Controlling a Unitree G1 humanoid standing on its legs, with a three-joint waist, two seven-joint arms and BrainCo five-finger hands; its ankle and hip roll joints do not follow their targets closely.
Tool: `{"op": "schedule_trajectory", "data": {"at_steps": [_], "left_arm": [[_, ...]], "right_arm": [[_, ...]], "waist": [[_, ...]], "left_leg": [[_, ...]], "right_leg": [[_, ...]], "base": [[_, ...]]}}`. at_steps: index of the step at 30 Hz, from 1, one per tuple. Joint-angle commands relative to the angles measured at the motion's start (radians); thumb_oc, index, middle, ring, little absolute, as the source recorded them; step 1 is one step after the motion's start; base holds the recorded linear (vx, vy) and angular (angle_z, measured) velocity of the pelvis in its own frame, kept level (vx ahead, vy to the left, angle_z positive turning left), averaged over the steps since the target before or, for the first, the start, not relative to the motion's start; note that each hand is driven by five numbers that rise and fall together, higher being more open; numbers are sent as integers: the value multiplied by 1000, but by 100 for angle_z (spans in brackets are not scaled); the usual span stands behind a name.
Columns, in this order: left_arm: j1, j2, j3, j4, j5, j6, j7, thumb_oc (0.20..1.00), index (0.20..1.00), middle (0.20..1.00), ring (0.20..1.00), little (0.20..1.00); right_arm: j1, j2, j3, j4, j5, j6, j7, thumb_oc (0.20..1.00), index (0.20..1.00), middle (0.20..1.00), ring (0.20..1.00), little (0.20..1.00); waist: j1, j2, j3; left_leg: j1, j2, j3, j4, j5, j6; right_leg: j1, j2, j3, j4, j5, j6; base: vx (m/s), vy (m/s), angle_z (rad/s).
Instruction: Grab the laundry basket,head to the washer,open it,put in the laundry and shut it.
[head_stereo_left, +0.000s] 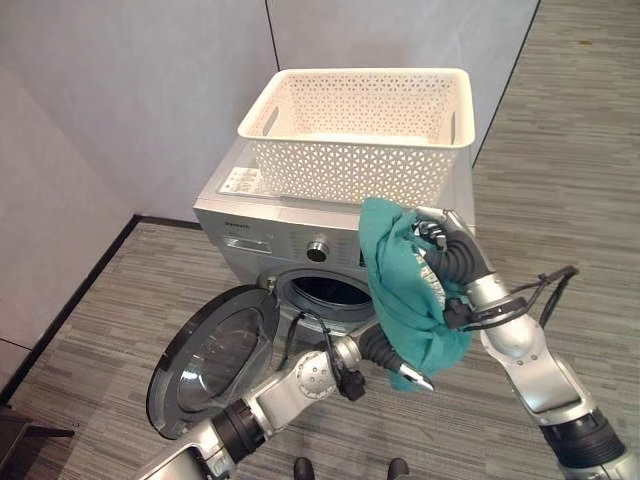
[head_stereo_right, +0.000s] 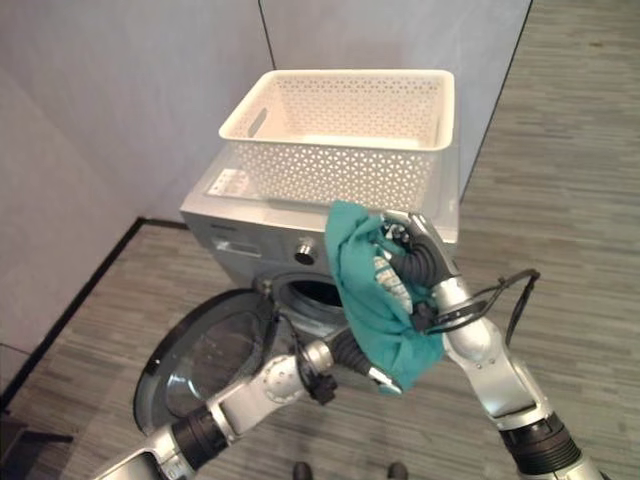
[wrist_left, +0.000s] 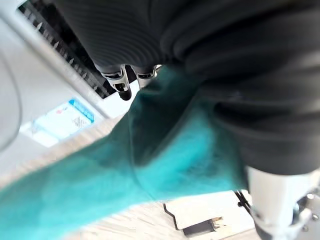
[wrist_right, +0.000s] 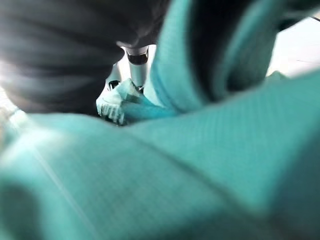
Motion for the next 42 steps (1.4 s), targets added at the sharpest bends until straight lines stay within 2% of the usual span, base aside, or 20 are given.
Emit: {"op": "schedule_trajectory", "data": {"at_steps": [1,2,4,7,8,9,10,11,17,25,26,27,28,29,36,42], "left_arm": [[-40,-103,-65,80,-210,30,-55,1000,1000,1000,1000,1000],[-43,-105,-66,75,-258,41,-55,1000,1000,1000,1000,1000],[-49,-101,-66,65,-269,46,-57,1000,1000,1000,1000,1000],[-79,-102,-67,65,-240,39,-52,1000,1000,1000,1000,1000],[-86,-105,-66,71,-235,36,-49,608,608,608,608,608],[-89,-109,-67,76,-234,37,-47,325,325,325,325,325],[-90,-110,-64,82,-236,37,-40,225,225,225,225,225],[-89,-112,-60,84,-238,36,-35,200,200,200,200,200],[-78,-104,-34,88,-223,20,-3,200,200,200,200,200],[-58,-69,11,104,-124,-20,60,200,200,200,200,200],[-48,-68,18,109,-135,-20,64,200,200,200,200,200],[-47,-68,18,108,-135,-20,64,200,200,200,200,200],[-34,-68,29,110,-154,-18,70,200,200,200,200,200],[-28,-66,35,108,-158,-20,77,200,200,200,200,200],[22,-31,69,114,-176,-28,84,200,200,200,200,200],[115,25,153,112,-185,-32,85,200,200,200,200,200]], "right_arm": [[-116,52,-13,-41,25,-21,-52,200,200,200,200,200],[-115,59,-11,-41,35,-17,-50,200,200,200,200,200],[-114,60,-9,-40,39,-15,-50,200,200,200,200,200],[-118,74,4,-32,59,-19,-45,200,200,200,200,200],[-118,77,8,-31,65,-22,-44,200,200,200,200,200],[-118,81,12,-31,70,-22,-43,200,200,200,200,200],[-117,82,14,-31,73,-23,-44,200,200,200,200,200],[-115,85,17,-33,78,-23,-44,200,200,200,200,200],[-96,104,39,-34,94,-28,-37,200,200,200,200,200],[-71,109,45,-12,111,-42,-48,200,200,200,200,200],[-66,109,46,-9,115,-43,-49,416,416,416,416,416],[-65,109,46,-9,116,-43,-49,511,511,511,511,511],[-61,108,47,-7,118,-42,-49,840,840,840,840,840],[-53,108,48,-3,123,-41,-49,1000,1000,1000,1000,1000],[22,95,37,26,224,-53,-21,1000,1000,1000,1000,1000],[144,59,-48,37,346,-73,20,1000,1000,1000,1000,1000]], "waist": [[-1,-60,-34],[-1,-58,-35],[-2,-58,-36],[-2,-61,-39],[-2,-62,-40],[-2,-63,-40],[-2,-64,-41],[-2,-65,-41],[5,-73,-42],[15,-85,-48],[16,-87,-48],[16,-87,-49],[18,-89,-49],[18,-89,-50],[20,-96,-58],[18,-102,-62]], "left_leg": [[-40,-54,42,-10,-17,35],[-41,-54,41,-10,-16,35],[-41,-54,39,-10,-16,35],[-38,-54,38,-10,-18,34],[-37,-54,38,-11,-18,34],[-37,-54,38,-11,-18,33],[-36,-54,37,-11,-18,33],[-36,-53,36,-11,-18,33],[-34,-53,35,-11,-17,32],[-30,-53,30,-12,-18,29],[-29,-53,30,-12,-18,29],[-29,-53,30,-12,-18,29],[-29,-53,30,-12,-19,29],[-28,-53,30,-12,-19,29],[-24,-55,33,-13,-21,28],[-22,-55,36,-13,-24,25]], "right_leg": [[-2,4,44,71,-99,10],[-2,5,40,72,-98,9],[-1,5,39,72,-99,9],[4,6,35,70,-100,9],[5,6,34,70,-100,9],[7,6,33,70,-101,9],[7,6,31,71,-101,8],[7,6,30,71,-101,8],[10,7,24,69,-102,6],[18,9,17,68,-104,5],[20,8,17,67,-104,5],[20,8,17,67,-103,5],[20,9,15,67,-103,5],[20,9,14,67,-103,6],[22,8,11,63,-98,9],[23,6,11,60,-95,12]], "base": [[0,0,0],[0,0,0],[0,0,0],[0,0,0],[0,0,0],[0,0,0],[0,0,0],[0,0,0],[0,0,0],[2,-3,8],[0,0,0],[0,0,0],[0,0,0],[0,0,0],[0,0,0],[0,0,0]]}}
